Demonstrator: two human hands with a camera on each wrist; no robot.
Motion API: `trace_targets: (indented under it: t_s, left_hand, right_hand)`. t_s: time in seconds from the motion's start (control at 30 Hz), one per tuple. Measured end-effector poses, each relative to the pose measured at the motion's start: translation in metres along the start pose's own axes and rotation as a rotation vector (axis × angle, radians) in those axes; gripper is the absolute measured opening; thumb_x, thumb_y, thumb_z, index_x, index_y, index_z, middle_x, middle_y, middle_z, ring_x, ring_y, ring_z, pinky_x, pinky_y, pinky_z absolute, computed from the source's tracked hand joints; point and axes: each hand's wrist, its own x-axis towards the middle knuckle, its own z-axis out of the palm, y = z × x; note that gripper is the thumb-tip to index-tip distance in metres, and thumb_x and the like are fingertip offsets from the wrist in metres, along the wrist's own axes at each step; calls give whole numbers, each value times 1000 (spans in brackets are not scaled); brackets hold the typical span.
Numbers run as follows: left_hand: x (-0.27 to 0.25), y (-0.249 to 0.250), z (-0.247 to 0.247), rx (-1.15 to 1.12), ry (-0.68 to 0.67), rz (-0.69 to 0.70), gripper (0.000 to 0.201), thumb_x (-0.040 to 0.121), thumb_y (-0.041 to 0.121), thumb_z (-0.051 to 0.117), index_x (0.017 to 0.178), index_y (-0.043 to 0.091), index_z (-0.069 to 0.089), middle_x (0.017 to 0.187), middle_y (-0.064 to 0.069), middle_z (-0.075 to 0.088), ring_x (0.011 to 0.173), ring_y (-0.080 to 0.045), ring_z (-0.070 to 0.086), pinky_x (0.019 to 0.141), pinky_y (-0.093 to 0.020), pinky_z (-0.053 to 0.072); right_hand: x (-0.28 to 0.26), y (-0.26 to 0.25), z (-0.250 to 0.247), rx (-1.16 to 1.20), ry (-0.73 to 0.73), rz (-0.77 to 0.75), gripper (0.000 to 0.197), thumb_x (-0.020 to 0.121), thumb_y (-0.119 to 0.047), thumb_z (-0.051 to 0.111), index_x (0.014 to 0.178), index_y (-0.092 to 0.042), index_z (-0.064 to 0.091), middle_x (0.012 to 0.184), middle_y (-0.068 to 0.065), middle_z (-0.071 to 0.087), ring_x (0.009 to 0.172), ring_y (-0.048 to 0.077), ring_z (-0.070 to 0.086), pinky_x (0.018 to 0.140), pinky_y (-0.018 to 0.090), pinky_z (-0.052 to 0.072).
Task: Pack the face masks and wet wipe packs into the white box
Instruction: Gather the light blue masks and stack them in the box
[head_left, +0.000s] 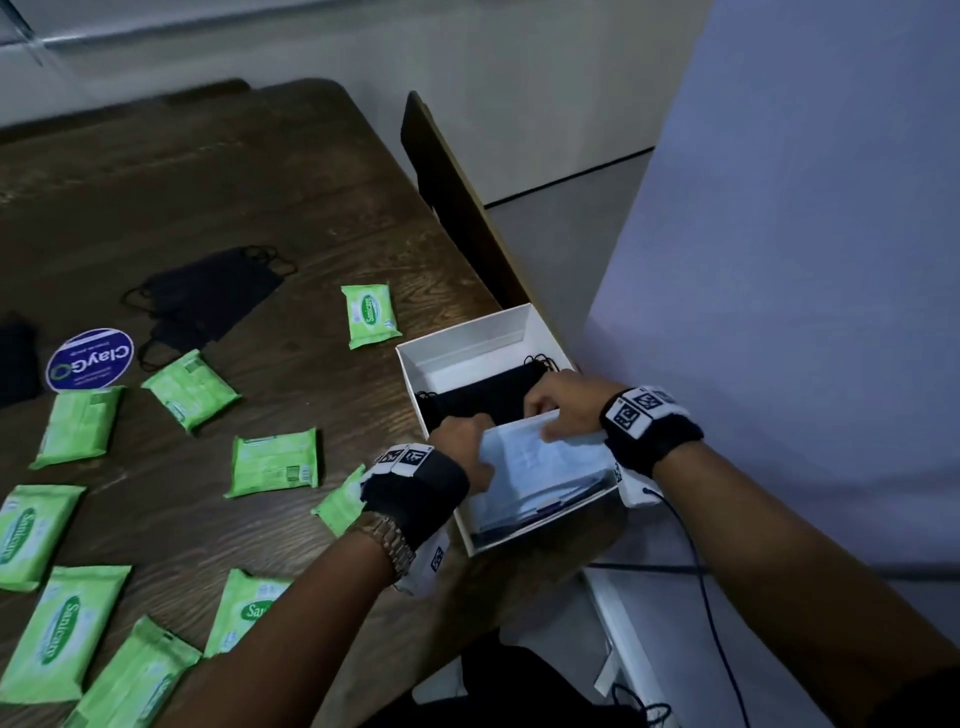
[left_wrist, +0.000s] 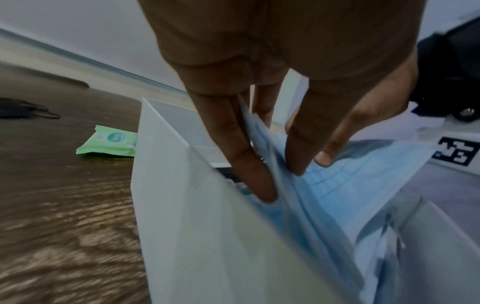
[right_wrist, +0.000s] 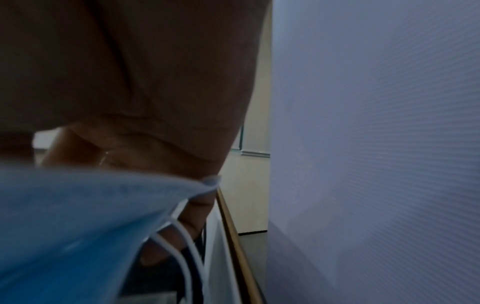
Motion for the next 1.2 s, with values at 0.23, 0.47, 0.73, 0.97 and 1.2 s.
trace_targets:
  t_s: [0.23,0.47,0.73,0.97,1.2]
  left_hand:
    - [11,9,12,174,-76,-36,38,77,22,70,114,16,60,119,-6,53,105,-26,57,81,-30,49]
    - [2,-4,12,288,-2,-21,60,77,26,74,128,15,45,127,-7,38,117,-27,40,95,-41,44]
    - [3,-2,10,308,-87,21,53,79,8,69,126,11,43,125,-10,42,116,-28,44,86,-34,42]
    - [10,0,8,349,-175,50,56,80,21,73,129,13,46,126,-9,45,118,-28,47,83,-36,44]
    - [17,-4,5,254,-192,78,63,85,17,68,140,23,38,132,-8,52,115,-28,54,88,-34,46]
  right_hand:
    - [18,5,35,-85,7,64,36,68,-27,85,74,-35,51,93,-3,61,83,20,61,74,38,54]
    - [-19,14,32,91,317,91,48,83,-24,79,126,-17,59,130,2,58,118,20,54,99,34,46]
    - [-31,2,56,52,315,372,17,90,-7,62,105,-4,56,106,16,62,91,33,62,81,41,54]
    - [-25,3,66,-79,234,287,10,86,-5,64,93,-4,71,106,11,64,101,28,62,82,39,55]
    - [-29,-2,73,61,13,119,46,94,-17,64,139,-12,55,144,4,52,130,21,51,108,33,42]
